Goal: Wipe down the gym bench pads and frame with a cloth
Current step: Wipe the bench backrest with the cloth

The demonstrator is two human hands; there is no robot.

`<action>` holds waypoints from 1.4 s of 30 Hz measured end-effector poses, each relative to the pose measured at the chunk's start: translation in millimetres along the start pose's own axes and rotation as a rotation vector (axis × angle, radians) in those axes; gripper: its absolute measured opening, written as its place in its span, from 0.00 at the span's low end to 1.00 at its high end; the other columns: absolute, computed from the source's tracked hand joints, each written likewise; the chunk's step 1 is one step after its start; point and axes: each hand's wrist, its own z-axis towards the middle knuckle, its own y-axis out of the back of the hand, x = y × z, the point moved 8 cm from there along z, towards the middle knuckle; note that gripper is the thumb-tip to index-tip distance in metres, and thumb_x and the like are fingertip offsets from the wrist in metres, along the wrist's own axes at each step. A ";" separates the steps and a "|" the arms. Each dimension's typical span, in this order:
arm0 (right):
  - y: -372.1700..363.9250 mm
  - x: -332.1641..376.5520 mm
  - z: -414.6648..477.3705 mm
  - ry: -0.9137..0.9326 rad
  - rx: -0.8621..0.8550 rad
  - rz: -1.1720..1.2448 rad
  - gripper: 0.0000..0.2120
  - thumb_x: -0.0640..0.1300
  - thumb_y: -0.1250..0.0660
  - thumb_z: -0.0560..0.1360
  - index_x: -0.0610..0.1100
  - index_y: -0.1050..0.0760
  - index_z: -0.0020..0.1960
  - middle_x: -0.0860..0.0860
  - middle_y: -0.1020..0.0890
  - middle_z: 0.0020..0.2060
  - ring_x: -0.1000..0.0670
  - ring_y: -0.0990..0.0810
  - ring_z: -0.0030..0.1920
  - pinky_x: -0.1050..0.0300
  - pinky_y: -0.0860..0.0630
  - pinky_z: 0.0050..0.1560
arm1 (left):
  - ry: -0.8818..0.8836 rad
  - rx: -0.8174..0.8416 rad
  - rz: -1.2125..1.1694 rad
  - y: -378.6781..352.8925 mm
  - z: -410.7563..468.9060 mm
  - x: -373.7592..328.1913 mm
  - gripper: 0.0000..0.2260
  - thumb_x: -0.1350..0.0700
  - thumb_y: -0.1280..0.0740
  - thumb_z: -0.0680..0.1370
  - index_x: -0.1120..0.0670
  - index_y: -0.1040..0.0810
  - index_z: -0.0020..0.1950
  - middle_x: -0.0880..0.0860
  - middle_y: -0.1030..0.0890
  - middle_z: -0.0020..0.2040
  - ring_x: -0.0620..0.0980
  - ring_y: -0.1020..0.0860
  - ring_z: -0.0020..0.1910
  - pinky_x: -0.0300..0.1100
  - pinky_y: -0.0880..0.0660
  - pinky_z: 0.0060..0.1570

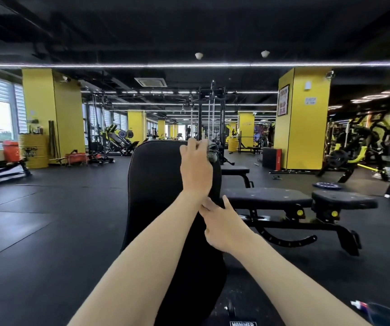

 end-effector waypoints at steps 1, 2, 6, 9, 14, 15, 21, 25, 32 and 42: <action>-3.0 -0.4 -2.3 0.006 0.002 -0.008 0.34 0.41 0.43 0.78 0.42 0.55 0.79 0.46 0.53 0.78 0.49 0.54 0.78 0.42 0.60 0.75 | -0.060 0.049 0.019 -8.7 -4.3 -10.4 0.22 0.73 0.41 0.74 0.56 0.25 0.64 0.55 0.28 0.59 0.53 0.35 0.55 0.37 0.37 0.39; -6.2 -0.6 -4.9 0.011 0.009 -0.012 0.34 0.41 0.44 0.78 0.42 0.57 0.79 0.47 0.53 0.78 0.49 0.56 0.78 0.41 0.60 0.75 | -0.115 0.094 0.051 -14.7 -8.6 -18.0 0.22 0.73 0.41 0.74 0.57 0.25 0.64 0.55 0.29 0.60 0.53 0.35 0.55 0.38 0.35 0.38; -17.3 -0.6 -19.3 0.009 0.035 -0.021 0.36 0.43 0.44 0.79 0.42 0.63 0.78 0.47 0.59 0.78 0.48 0.61 0.78 0.42 0.63 0.75 | -0.284 0.232 0.148 -23.5 -26.8 -22.5 0.23 0.75 0.38 0.71 0.59 0.25 0.64 0.56 0.28 0.59 0.56 0.33 0.55 0.39 0.34 0.34; -26.6 0.5 -30.9 0.006 0.072 -0.010 0.35 0.43 0.44 0.80 0.41 0.62 0.78 0.46 0.62 0.78 0.48 0.62 0.78 0.43 0.63 0.75 | -0.405 0.319 0.226 -26.6 -45.0 -17.6 0.22 0.73 0.35 0.71 0.59 0.25 0.63 0.57 0.27 0.58 0.57 0.31 0.54 0.38 0.35 0.32; -32.1 7.3 -43.3 0.039 0.138 0.059 0.33 0.41 0.45 0.80 0.41 0.59 0.79 0.46 0.60 0.78 0.48 0.58 0.78 0.45 0.59 0.77 | -0.648 0.594 0.364 -33.4 -74.2 -19.9 0.21 0.66 0.39 0.77 0.55 0.31 0.69 0.54 0.33 0.64 0.53 0.36 0.61 0.37 0.34 0.37; -32.2 8.6 -44.9 0.052 0.149 0.085 0.32 0.40 0.45 0.80 0.42 0.58 0.79 0.46 0.60 0.78 0.48 0.57 0.78 0.46 0.58 0.77 | -0.778 0.628 0.374 -30.0 -77.6 -25.0 0.20 0.65 0.37 0.76 0.55 0.30 0.68 0.54 0.31 0.63 0.52 0.34 0.60 0.37 0.34 0.36; -22.5 9.6 -40.5 0.076 0.035 0.096 0.30 0.39 0.46 0.80 0.40 0.53 0.79 0.42 0.61 0.77 0.45 0.57 0.78 0.46 0.56 0.76 | -0.510 0.189 0.209 10.9 -23.9 -5.5 0.23 0.73 0.33 0.66 0.59 0.23 0.60 0.59 0.25 0.51 0.54 0.32 0.50 0.41 0.30 0.25; -15.7 10.7 -33.4 0.025 -0.026 0.041 0.29 0.41 0.47 0.81 0.37 0.54 0.78 0.37 0.59 0.77 0.41 0.57 0.78 0.47 0.57 0.76 | -0.372 0.209 0.177 -3.5 -34.9 14.4 0.26 0.74 0.32 0.68 0.58 0.23 0.63 0.57 0.25 0.53 0.54 0.34 0.51 0.39 0.36 0.25; -28.9 26.6 -35.7 0.063 -0.035 0.050 0.24 0.40 0.46 0.79 0.37 0.38 0.74 0.43 0.31 0.70 0.46 0.40 0.74 0.50 0.50 0.76 | -0.633 0.428 0.238 -19.5 -114.4 40.5 0.31 0.71 0.25 0.58 0.57 0.21 0.60 0.53 0.23 0.50 0.50 0.34 0.48 0.36 0.31 0.17; -13.9 39.0 -28.3 0.075 -0.102 -0.040 0.27 0.42 0.48 0.81 0.36 0.49 0.77 0.38 0.55 0.77 0.43 0.54 0.78 0.49 0.55 0.77 | -0.151 0.020 0.104 64.7 -10.8 80.0 0.22 0.73 0.37 0.71 0.59 0.24 0.63 0.60 0.27 0.54 0.57 0.30 0.54 0.49 0.26 0.35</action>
